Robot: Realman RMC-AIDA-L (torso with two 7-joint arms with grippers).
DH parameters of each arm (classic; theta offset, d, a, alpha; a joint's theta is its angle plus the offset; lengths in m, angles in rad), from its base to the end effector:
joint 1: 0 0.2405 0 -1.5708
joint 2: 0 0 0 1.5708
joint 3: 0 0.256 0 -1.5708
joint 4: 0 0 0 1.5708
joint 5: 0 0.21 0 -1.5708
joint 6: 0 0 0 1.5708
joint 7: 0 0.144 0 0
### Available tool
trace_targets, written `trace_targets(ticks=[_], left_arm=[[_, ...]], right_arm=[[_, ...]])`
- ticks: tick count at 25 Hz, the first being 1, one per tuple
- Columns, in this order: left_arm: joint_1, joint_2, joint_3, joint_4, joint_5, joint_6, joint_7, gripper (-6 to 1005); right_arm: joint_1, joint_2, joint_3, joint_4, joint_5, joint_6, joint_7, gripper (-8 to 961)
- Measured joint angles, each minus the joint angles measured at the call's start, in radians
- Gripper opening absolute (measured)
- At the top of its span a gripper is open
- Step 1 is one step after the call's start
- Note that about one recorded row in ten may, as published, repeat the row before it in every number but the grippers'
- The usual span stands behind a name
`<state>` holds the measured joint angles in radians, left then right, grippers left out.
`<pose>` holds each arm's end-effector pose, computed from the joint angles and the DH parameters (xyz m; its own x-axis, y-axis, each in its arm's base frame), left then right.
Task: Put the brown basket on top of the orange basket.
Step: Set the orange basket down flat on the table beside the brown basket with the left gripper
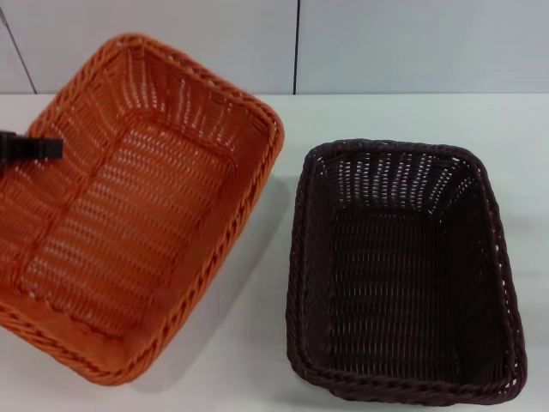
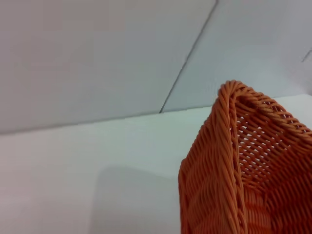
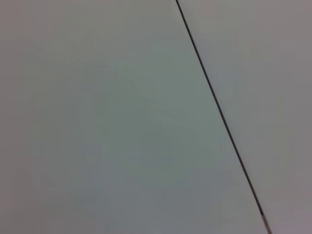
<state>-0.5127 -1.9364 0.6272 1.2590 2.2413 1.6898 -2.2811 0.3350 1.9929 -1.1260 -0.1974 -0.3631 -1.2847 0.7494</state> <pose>-0.2548 0.3528 0.1544 0.5976 0.6855 0.4159 0.8018 -0.5058 -0.3183 0.3635 0.3169 0.0739 0.4280 0.1296 -0.8944 -0.8809 -0.1615 -0.4449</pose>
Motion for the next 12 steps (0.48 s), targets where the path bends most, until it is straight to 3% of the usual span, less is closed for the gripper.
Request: trace_targets(ticks=[3,8,12], left_arm=[[-0.013,0.007,0.005,0.05,0.006,0.03,0.026,192],[-0.053,0.043,0.019,0.056,0.009,0.078,0.11,197],[-0.075,0.05,0.04,0.06,0.048,0.096,0.206,200]], right_arm=[[-0.009,0.001,0.004,0.002,-0.001,0.0,0.0,568],[-0.017,0.002,0.005,0.004,-0.001,0.0,0.001,568],[-0.019,0.006,0.006,0.005,-0.002,0.0,0.001,568]])
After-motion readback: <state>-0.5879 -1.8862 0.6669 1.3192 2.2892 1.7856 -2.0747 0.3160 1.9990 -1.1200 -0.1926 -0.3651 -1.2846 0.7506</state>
